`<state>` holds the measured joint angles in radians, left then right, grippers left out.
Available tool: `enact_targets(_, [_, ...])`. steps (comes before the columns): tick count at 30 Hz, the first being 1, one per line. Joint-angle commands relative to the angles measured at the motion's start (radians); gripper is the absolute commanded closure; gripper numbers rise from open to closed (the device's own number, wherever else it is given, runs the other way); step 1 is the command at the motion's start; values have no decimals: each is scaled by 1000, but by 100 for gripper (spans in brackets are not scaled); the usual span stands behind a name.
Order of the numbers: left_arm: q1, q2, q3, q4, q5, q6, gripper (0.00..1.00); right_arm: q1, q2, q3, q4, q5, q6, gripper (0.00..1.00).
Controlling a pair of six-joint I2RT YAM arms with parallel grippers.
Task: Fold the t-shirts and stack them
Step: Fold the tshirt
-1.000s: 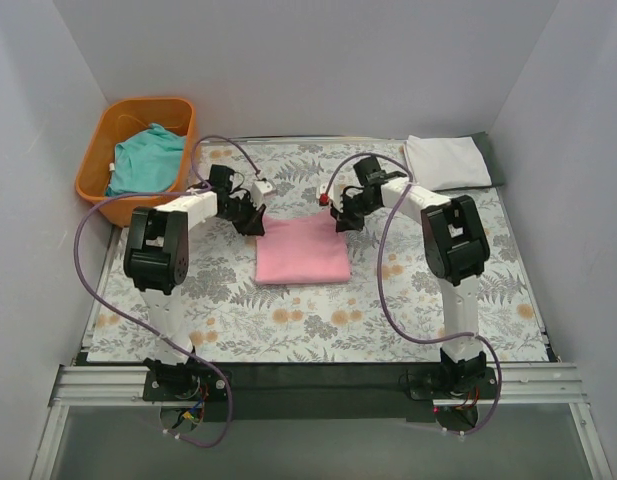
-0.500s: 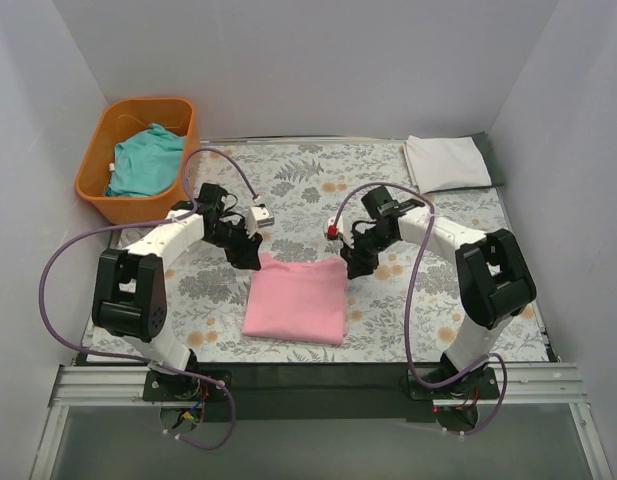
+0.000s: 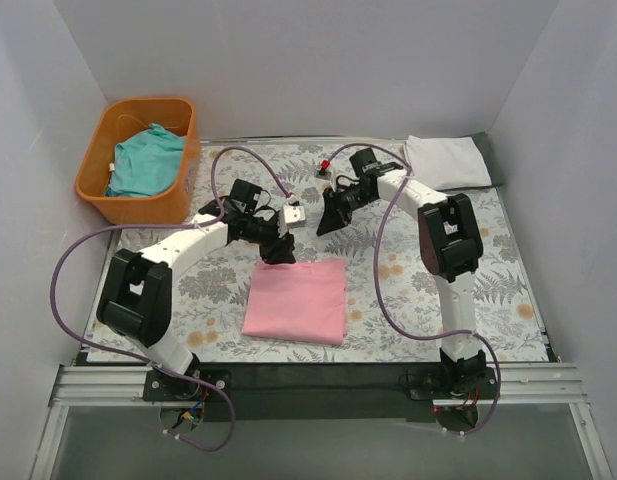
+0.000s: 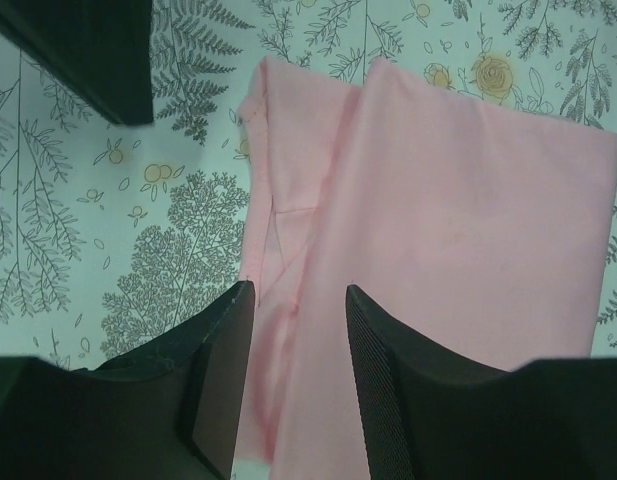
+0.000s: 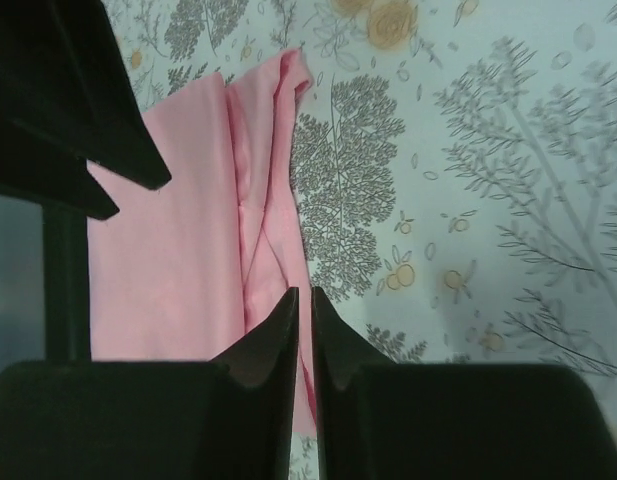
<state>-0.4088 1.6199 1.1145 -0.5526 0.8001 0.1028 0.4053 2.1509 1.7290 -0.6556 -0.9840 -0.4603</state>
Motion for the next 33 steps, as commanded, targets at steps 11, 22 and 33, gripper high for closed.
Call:
enact_targets(11, [-73, 26, -104, 109, -29, 52, 60, 116, 55, -134, 221, -148, 327, 89])
enact_targets(22, [-97, 84, -124, 157, -65, 52, 60, 142, 127, -221, 317, -58, 382, 89])
enact_targets(33, [-102, 127, -104, 164, -68, 61, 82, 142, 153, -227, 313, -70, 380, 89])
